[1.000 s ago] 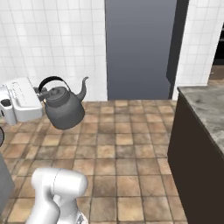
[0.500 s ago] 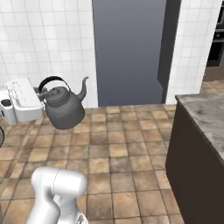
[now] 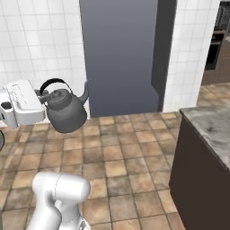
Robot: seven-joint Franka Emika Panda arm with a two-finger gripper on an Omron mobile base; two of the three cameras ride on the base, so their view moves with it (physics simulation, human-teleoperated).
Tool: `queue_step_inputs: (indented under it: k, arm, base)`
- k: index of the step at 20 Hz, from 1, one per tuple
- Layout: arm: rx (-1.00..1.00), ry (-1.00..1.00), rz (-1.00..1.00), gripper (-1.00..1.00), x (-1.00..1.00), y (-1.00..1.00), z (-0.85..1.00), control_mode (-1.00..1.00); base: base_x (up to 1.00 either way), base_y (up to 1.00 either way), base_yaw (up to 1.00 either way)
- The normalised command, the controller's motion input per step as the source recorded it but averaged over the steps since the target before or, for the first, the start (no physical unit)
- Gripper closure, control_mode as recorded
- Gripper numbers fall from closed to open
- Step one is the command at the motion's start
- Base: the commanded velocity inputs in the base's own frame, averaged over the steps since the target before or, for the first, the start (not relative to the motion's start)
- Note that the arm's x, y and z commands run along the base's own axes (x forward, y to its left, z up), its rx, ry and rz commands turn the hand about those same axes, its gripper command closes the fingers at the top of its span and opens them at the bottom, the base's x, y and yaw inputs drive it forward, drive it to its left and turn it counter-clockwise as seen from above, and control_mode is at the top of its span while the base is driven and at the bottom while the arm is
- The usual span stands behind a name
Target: Pick the kettle from the cabinet and place it on a stove burner. Then pick the pot from the counter and place it on another stove burner. Finally, turn both burners on.
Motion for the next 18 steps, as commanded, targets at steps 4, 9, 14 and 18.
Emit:
queue_step_inputs:
  k: [4, 9, 14, 18]
  arm:
    - [0.00, 0.00, 0.00, 1.00, 0.00, 0.00, 0.00, 1.00]
    - [0.00, 0.00, 0.00, 1.00, 0.00, 0.00, 0.00, 1.00]
    - [0.00, 0.00, 0.00, 1.00, 0.00, 0.00, 0.00, 1.00]
    - [0.00, 0.00, 0.00, 1.00, 0.00, 0.00, 0.00, 1.00]
  base:
    - [0.75, 0.18, -0.23]
    - [0.71, 0.10, -0.26]
    - [0.65, 0.10, -0.28]
    - [0.63, 0.11, -0.29]
